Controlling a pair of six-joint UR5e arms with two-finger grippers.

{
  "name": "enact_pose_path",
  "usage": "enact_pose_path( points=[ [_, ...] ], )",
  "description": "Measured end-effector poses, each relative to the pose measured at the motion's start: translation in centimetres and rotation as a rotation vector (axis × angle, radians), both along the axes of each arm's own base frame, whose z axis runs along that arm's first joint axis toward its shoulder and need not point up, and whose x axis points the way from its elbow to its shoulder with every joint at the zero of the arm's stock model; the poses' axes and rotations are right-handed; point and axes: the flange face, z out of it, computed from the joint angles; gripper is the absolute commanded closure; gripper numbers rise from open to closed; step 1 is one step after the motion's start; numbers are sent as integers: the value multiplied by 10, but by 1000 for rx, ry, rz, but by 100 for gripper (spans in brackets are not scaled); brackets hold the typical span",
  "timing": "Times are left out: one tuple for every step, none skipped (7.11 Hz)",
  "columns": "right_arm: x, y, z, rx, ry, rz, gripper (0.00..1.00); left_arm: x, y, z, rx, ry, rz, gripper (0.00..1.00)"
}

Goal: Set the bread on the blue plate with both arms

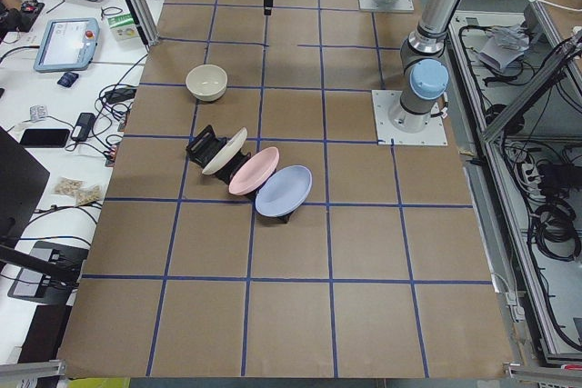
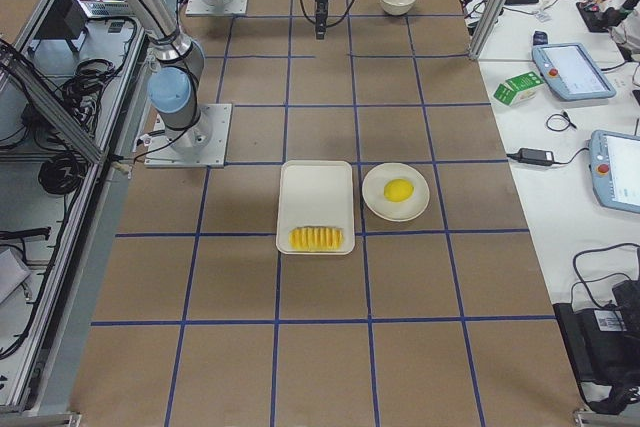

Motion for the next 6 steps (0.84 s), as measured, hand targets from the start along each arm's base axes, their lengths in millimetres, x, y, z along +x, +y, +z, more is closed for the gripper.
enact_pose_path(
  points=[
    [0, 0, 0, 0, 0, 0, 0, 1, 0, 0, -1, 0, 1, 0],
    [0, 0, -1, 0, 1, 0, 0, 2, 0, 1, -2, 0, 3, 0],
    [0, 0, -2, 0, 1, 0, 0, 3, 1, 2, -1, 0, 5, 0],
    [-1, 0, -3, 1, 1, 0, 0, 3, 1, 1, 0, 0, 6, 0],
    [-3, -1, -4, 2, 2, -3, 0, 3, 1, 1, 1, 0, 6, 0],
    [-8, -2, -4, 3, 2, -11, 0, 4, 1, 1, 2, -2, 6, 0]
  ],
)
